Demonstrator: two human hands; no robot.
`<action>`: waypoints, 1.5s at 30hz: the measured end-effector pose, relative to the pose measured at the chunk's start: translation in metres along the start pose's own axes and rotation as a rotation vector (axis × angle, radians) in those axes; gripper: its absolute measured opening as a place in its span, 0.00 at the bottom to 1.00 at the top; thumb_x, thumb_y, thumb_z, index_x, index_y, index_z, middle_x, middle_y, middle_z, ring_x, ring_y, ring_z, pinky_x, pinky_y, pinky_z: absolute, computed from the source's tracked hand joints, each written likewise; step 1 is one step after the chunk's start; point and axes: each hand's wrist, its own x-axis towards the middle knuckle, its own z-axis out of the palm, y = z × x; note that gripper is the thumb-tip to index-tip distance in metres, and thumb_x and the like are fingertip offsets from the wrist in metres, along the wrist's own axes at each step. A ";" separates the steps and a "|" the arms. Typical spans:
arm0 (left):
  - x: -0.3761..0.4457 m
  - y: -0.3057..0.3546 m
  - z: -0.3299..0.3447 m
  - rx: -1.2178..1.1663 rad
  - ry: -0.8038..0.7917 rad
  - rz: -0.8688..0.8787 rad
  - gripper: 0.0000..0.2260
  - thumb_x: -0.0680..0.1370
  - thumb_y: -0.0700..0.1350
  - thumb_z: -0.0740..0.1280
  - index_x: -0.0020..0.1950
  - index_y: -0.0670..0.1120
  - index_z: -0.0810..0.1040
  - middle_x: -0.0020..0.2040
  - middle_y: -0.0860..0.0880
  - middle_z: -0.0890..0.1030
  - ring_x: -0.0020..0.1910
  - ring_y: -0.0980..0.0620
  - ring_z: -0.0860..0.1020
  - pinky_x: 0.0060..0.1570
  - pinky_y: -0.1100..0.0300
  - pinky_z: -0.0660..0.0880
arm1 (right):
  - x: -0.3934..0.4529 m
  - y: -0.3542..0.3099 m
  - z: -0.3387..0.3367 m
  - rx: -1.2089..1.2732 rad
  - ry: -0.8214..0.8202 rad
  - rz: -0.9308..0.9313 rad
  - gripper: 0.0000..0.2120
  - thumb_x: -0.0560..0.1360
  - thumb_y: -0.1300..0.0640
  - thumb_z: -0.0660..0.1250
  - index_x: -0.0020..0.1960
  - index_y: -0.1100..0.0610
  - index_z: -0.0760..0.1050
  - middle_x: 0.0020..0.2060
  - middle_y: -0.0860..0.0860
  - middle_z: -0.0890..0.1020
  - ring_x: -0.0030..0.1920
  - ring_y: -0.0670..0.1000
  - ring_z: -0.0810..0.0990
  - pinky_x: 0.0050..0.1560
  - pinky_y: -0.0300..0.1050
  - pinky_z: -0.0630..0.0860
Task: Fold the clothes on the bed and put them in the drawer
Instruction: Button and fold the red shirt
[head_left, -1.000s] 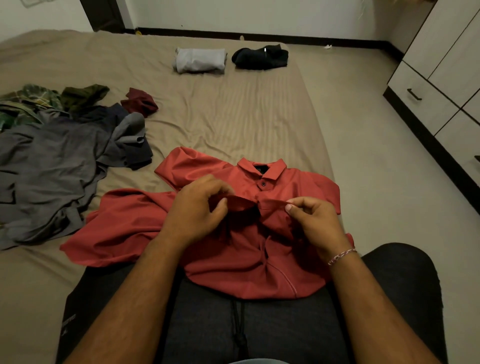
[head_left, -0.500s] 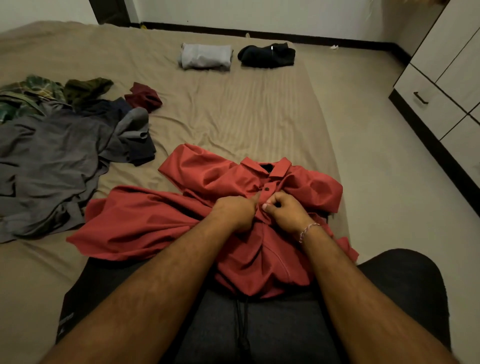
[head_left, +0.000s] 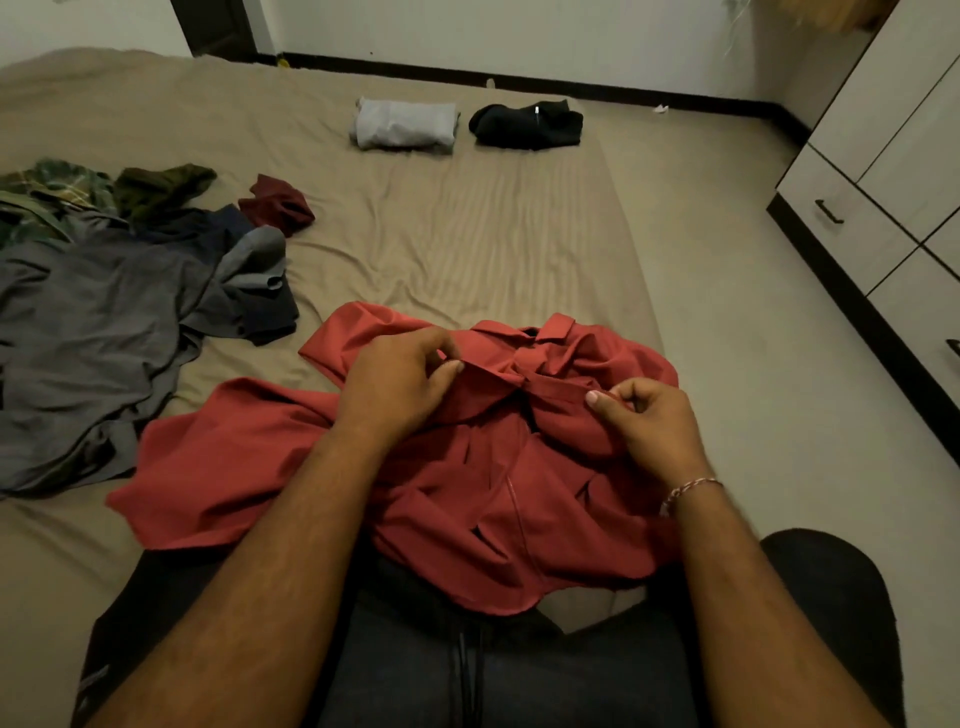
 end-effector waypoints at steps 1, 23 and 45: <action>-0.005 0.005 -0.003 -0.027 -0.003 0.054 0.07 0.76 0.44 0.74 0.52 0.53 0.84 0.43 0.55 0.85 0.42 0.53 0.82 0.46 0.56 0.79 | -0.002 -0.009 -0.004 0.001 -0.033 -0.008 0.09 0.75 0.58 0.77 0.40 0.60 0.81 0.30 0.47 0.79 0.30 0.42 0.72 0.33 0.36 0.71; -0.100 0.061 0.004 -0.827 0.051 -0.470 0.13 0.79 0.32 0.69 0.57 0.48 0.86 0.51 0.53 0.88 0.52 0.59 0.84 0.56 0.64 0.79 | -0.142 -0.065 0.064 0.746 -0.079 0.386 0.06 0.79 0.63 0.70 0.43 0.57 0.81 0.40 0.61 0.83 0.42 0.59 0.80 0.49 0.59 0.79; -0.110 0.066 0.016 -0.609 0.081 -0.197 0.11 0.73 0.37 0.78 0.52 0.48 0.86 0.45 0.55 0.83 0.47 0.54 0.82 0.52 0.64 0.77 | -0.137 -0.059 0.069 0.645 0.023 0.187 0.04 0.77 0.69 0.71 0.50 0.65 0.83 0.46 0.60 0.88 0.52 0.62 0.87 0.56 0.54 0.83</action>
